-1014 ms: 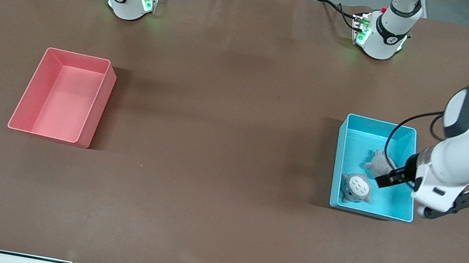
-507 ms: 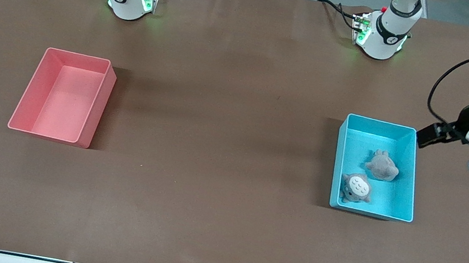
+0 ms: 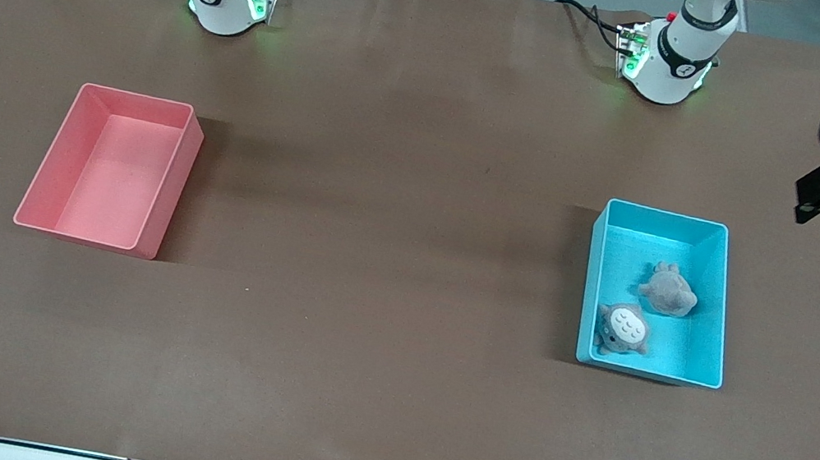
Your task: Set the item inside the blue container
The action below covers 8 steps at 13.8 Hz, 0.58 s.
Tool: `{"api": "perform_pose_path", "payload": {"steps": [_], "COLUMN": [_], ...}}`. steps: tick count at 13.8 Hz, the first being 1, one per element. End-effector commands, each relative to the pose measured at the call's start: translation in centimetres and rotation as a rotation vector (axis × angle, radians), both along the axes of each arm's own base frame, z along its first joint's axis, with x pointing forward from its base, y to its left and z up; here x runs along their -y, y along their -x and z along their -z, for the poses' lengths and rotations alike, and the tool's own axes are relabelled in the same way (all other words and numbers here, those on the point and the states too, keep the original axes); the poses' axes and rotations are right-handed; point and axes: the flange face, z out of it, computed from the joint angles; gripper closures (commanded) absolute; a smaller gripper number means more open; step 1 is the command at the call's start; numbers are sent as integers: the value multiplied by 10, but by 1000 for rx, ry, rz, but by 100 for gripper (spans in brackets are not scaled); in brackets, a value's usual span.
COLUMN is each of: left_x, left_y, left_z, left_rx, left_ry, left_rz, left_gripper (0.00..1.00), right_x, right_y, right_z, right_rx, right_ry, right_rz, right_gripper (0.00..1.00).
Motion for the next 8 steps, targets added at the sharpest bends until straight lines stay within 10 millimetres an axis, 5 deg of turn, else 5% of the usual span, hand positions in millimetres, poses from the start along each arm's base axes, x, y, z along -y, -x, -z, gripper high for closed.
{"api": "perform_pose_path", "payload": {"steps": [1,3,8], "left_x": [-12,-29,-28], "left_y": [31,39,54], "left_z": [5,10,6], "left_rx": [-41,-58,-53], "left_ry": [34,95,90], "left_rz": [39,3,7], "left_gripper": [0,0,0], "right_x": [0,0,0], "right_y": [4,4,4], "right_z": [-1,-1,4], "right_rx": [3,0,-13], "right_ry": [1,1,1], "right_rz": [-12,-12,-13], "right_gripper": [0,0,0]}}
